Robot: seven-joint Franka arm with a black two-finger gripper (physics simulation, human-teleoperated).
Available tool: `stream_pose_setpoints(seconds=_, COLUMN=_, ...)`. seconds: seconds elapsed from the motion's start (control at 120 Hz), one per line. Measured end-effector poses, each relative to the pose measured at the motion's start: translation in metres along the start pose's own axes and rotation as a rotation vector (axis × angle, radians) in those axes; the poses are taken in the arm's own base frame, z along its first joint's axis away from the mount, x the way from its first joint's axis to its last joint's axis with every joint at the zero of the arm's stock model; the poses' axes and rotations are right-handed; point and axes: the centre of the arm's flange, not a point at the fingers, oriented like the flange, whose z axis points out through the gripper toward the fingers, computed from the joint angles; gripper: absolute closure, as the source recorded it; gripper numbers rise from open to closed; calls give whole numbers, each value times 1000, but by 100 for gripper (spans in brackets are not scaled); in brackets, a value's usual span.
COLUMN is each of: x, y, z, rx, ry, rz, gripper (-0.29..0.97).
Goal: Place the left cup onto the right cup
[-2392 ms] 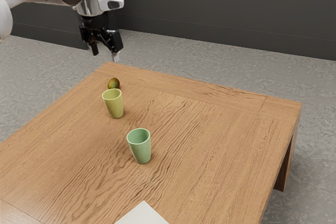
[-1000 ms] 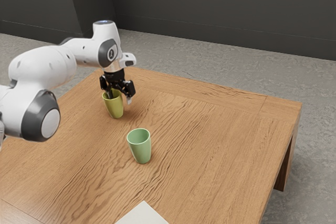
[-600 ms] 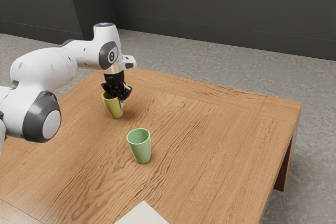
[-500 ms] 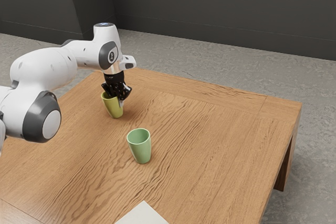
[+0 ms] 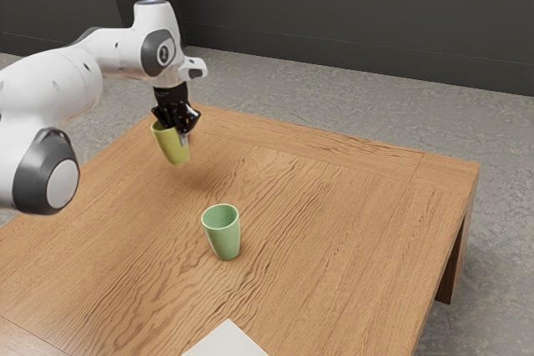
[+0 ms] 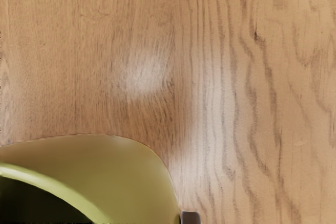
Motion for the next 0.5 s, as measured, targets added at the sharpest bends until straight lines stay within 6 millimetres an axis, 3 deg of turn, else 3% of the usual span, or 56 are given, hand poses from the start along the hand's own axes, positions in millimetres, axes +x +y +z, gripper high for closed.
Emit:
stream_pose_setpoints(seconds=0.1, x=-30, y=15, z=-36, rx=-16, ry=-24, rz=13, gripper=78)
stream_pose_setpoints(seconds=0.183, x=-53, y=29, z=-54, rx=-24, ry=-36, rz=29, gripper=78)
stream_pose_setpoints(seconds=0.5, x=-140, y=100, z=-95, rx=-44, ry=5, rz=127, gripper=78)
